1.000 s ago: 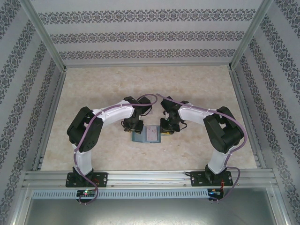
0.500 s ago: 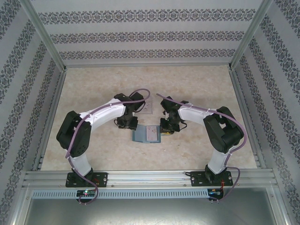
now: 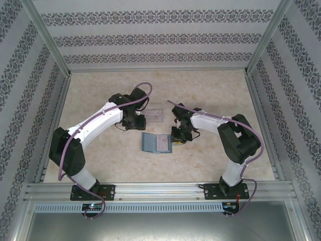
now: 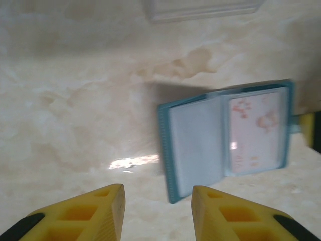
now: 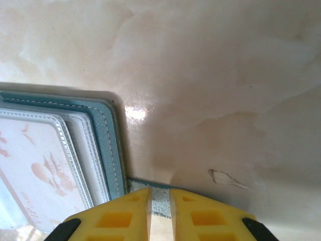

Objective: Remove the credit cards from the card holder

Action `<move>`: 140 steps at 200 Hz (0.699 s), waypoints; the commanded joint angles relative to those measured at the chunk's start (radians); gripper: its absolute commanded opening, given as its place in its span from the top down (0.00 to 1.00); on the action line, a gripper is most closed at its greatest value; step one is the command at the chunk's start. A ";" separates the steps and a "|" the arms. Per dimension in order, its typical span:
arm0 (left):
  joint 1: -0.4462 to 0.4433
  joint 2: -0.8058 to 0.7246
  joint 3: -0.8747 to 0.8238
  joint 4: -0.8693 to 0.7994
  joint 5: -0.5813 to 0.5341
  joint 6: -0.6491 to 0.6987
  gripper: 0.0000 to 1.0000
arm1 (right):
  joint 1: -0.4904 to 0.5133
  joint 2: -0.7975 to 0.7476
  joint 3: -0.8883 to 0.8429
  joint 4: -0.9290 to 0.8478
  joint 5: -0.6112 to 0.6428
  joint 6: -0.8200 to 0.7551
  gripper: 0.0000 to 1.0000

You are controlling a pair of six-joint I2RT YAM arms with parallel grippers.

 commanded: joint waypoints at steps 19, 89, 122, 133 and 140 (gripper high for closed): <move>-0.003 0.009 0.020 0.104 0.150 -0.043 0.61 | 0.023 0.040 0.005 -0.006 0.018 -0.003 0.81; -0.067 0.120 0.001 0.209 0.218 -0.090 0.63 | 0.024 0.044 0.013 -0.007 0.017 -0.005 0.80; -0.082 0.164 -0.032 0.250 0.234 -0.105 0.63 | 0.024 0.043 0.016 -0.009 0.018 -0.006 0.80; -0.081 0.172 -0.051 0.271 0.237 -0.111 0.63 | 0.024 0.045 0.018 -0.010 0.015 -0.006 0.80; -0.081 0.178 -0.060 0.281 0.238 -0.113 0.64 | 0.024 0.046 0.020 -0.010 0.016 -0.009 0.81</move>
